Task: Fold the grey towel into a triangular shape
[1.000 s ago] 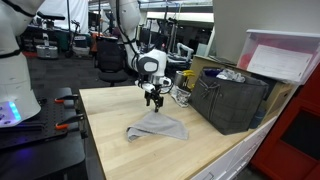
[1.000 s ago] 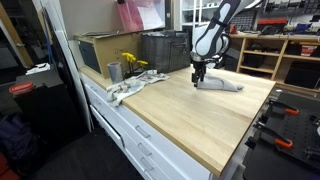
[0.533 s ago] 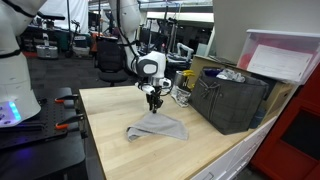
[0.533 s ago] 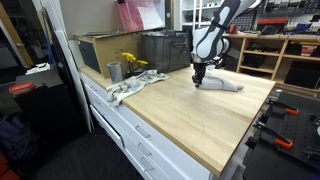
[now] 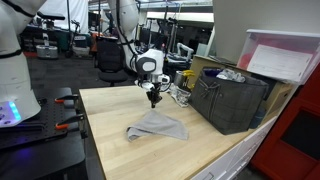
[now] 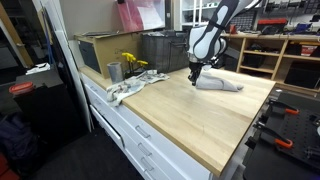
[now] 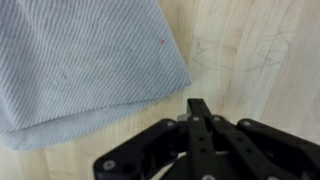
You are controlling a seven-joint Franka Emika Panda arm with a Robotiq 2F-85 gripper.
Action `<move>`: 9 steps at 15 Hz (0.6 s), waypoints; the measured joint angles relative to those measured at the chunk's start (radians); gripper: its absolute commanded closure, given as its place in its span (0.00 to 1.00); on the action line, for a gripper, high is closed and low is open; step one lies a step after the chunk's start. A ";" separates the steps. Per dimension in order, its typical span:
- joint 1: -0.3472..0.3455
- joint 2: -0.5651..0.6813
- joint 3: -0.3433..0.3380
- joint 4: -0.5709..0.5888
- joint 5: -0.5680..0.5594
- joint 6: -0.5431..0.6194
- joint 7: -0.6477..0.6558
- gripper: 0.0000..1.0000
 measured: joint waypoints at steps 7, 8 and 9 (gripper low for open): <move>0.122 -0.004 -0.152 -0.013 -0.033 0.018 0.137 0.31; 0.128 -0.004 -0.162 -0.017 -0.033 0.018 0.157 0.23; 0.130 -0.004 -0.165 -0.022 -0.027 0.017 0.171 0.16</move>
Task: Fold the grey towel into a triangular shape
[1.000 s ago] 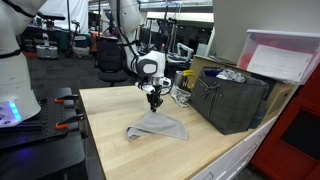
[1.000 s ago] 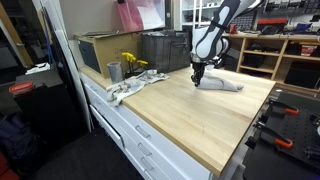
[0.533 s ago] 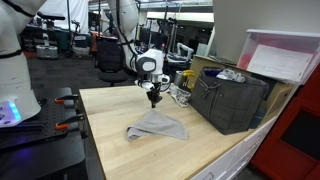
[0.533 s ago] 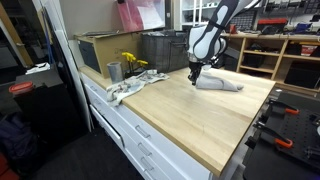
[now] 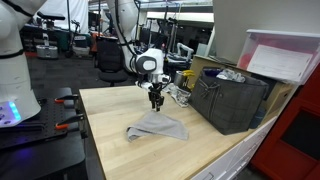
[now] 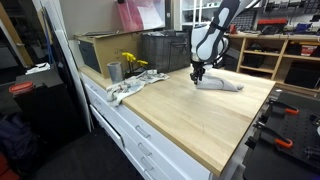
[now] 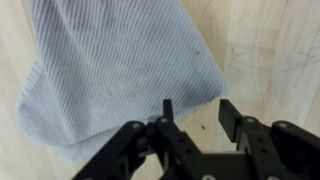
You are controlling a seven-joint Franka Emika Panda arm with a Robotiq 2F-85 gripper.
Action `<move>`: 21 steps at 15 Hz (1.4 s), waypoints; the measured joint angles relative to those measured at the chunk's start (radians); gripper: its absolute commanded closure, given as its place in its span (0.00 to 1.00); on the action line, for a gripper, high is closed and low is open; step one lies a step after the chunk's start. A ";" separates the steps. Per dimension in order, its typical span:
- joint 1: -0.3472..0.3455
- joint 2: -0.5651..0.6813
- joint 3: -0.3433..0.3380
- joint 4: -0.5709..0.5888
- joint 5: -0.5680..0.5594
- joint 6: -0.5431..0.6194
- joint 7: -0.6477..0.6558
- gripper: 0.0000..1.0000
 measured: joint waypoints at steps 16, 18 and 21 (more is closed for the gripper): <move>0.027 0.007 -0.014 -0.032 0.042 0.004 0.093 0.98; 0.038 -0.016 -0.005 -0.036 0.042 0.010 0.092 0.98; 0.059 -0.066 0.029 -0.059 0.039 0.031 0.086 0.98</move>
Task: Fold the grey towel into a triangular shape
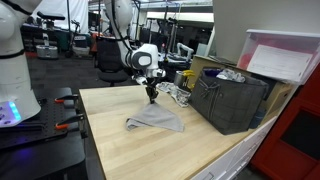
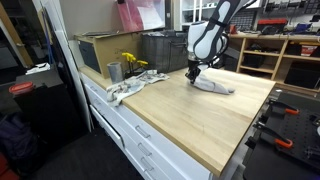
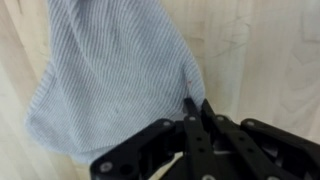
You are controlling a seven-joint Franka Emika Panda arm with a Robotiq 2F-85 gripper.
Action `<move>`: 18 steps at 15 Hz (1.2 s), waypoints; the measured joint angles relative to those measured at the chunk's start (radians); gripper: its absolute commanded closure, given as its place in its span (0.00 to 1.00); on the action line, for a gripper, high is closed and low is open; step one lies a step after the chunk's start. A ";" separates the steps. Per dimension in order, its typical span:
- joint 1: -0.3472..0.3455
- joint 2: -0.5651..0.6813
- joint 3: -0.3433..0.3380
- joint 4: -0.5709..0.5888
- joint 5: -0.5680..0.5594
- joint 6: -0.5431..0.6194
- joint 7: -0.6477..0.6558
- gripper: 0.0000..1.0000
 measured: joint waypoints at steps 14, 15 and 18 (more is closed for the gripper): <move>-0.132 -0.096 0.359 -0.213 0.037 0.006 -0.379 0.98; -0.158 -0.096 0.373 -0.231 0.036 0.006 -0.434 0.98; -0.224 -0.098 0.389 -0.281 0.022 0.000 -0.582 0.98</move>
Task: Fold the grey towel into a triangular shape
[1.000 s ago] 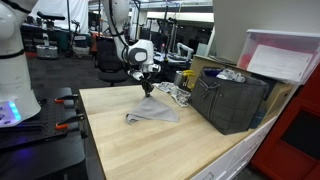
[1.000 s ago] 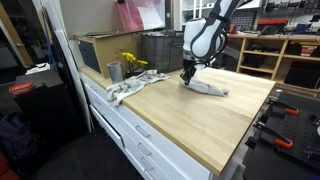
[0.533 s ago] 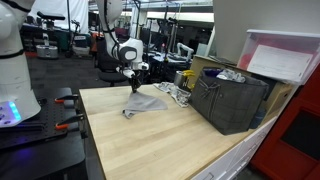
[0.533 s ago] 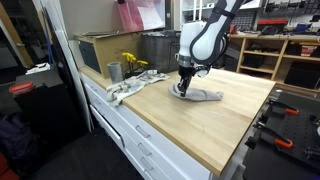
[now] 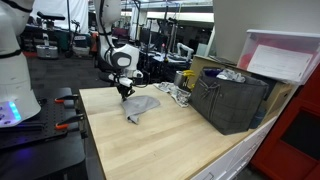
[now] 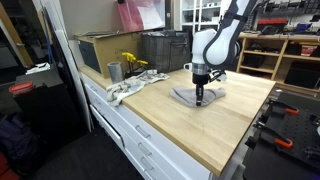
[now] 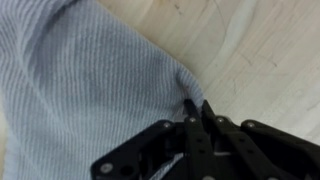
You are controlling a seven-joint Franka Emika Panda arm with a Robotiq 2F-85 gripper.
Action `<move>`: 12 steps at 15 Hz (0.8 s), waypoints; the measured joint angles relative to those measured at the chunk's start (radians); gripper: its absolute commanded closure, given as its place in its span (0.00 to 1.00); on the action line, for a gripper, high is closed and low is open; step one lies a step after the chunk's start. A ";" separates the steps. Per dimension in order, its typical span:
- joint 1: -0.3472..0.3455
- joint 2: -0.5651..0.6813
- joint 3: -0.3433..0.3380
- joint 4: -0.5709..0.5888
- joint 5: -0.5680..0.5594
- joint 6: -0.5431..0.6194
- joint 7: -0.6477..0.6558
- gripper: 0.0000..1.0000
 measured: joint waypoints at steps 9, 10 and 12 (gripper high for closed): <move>-0.041 -0.056 -0.156 -0.057 -0.234 -0.158 -0.149 0.98; -0.034 -0.058 -0.186 -0.057 -0.271 -0.168 -0.149 0.98; -0.017 -0.060 -0.242 -0.057 -0.338 -0.174 -0.144 0.66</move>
